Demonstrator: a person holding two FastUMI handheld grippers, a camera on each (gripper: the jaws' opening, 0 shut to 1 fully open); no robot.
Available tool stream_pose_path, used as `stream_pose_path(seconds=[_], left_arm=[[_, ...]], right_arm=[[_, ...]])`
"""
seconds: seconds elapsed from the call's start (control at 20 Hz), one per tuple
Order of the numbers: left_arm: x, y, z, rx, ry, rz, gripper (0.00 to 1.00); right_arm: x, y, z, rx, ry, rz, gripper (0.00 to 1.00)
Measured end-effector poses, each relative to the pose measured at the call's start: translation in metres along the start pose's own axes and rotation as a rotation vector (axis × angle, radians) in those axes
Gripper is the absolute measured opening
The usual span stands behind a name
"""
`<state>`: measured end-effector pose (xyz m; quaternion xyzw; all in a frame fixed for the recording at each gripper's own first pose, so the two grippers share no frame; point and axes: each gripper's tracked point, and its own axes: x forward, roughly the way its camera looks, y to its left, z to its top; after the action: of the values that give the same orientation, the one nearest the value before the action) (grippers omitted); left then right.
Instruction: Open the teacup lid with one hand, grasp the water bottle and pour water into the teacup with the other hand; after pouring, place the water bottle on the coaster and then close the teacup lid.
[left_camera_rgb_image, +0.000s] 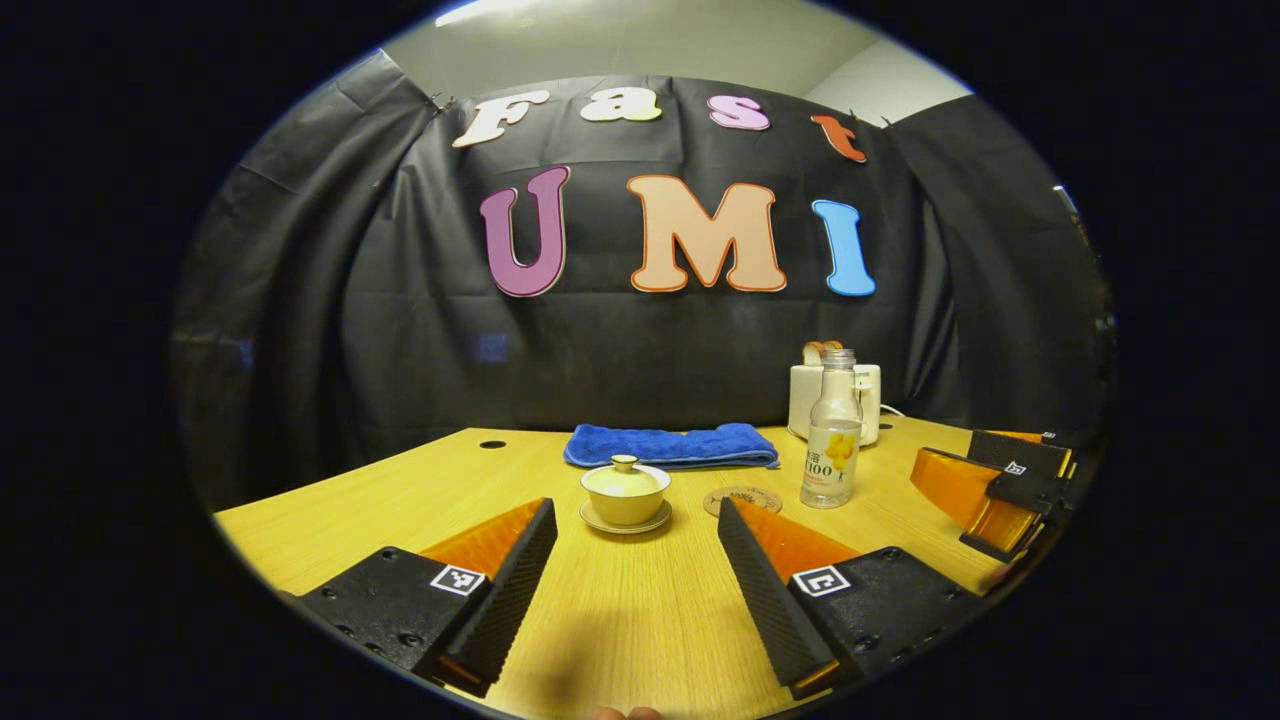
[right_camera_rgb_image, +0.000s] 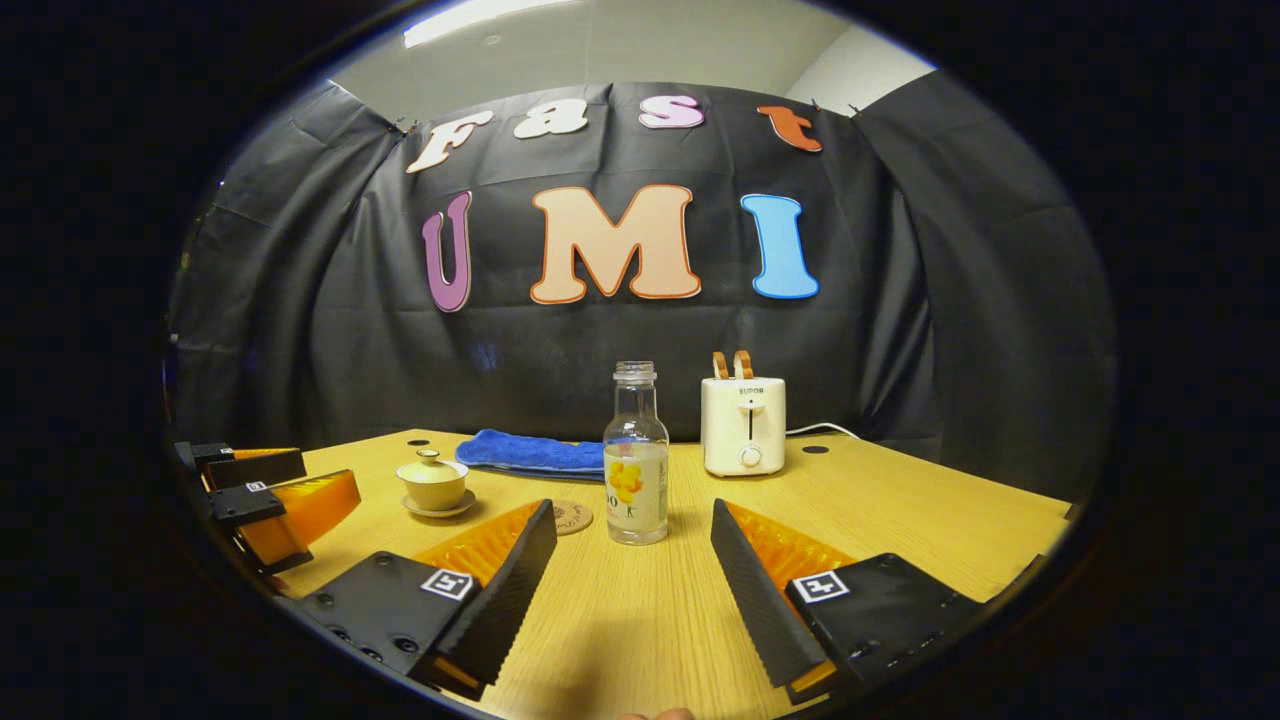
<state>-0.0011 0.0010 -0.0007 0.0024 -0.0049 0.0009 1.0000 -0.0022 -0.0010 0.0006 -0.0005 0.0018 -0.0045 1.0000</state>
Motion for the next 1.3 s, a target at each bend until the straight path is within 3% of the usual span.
stream_pose_path(seconds=[0.15,0.2,0.45,0.5,1.15,1.3], left_arm=[[-0.001,0.000,0.000,0.000,0.001,0.001,0.95],[-0.001,0.000,-0.002,0.000,0.004,0.001,0.95],[-0.001,0.001,-0.001,-0.001,0.002,0.001,0.96],[-0.001,0.001,-0.002,-0.001,0.002,0.001,0.95],[0.006,0.001,-0.004,-0.002,0.001,-0.012,0.95],[0.019,0.009,-0.014,0.002,0.001,0.024,0.95]], right_arm=[[0.000,0.000,0.000,0.000,0.000,0.000,0.94],[0.000,0.000,0.000,0.000,0.000,0.000,1.00],[0.000,-0.001,0.000,0.000,0.000,-0.002,0.94],[0.000,-0.001,-0.001,0.000,0.000,-0.002,0.98],[0.000,-0.001,-0.002,-0.001,0.000,-0.004,0.98],[0.004,-0.003,-0.001,0.000,-0.001,0.000,0.98]])
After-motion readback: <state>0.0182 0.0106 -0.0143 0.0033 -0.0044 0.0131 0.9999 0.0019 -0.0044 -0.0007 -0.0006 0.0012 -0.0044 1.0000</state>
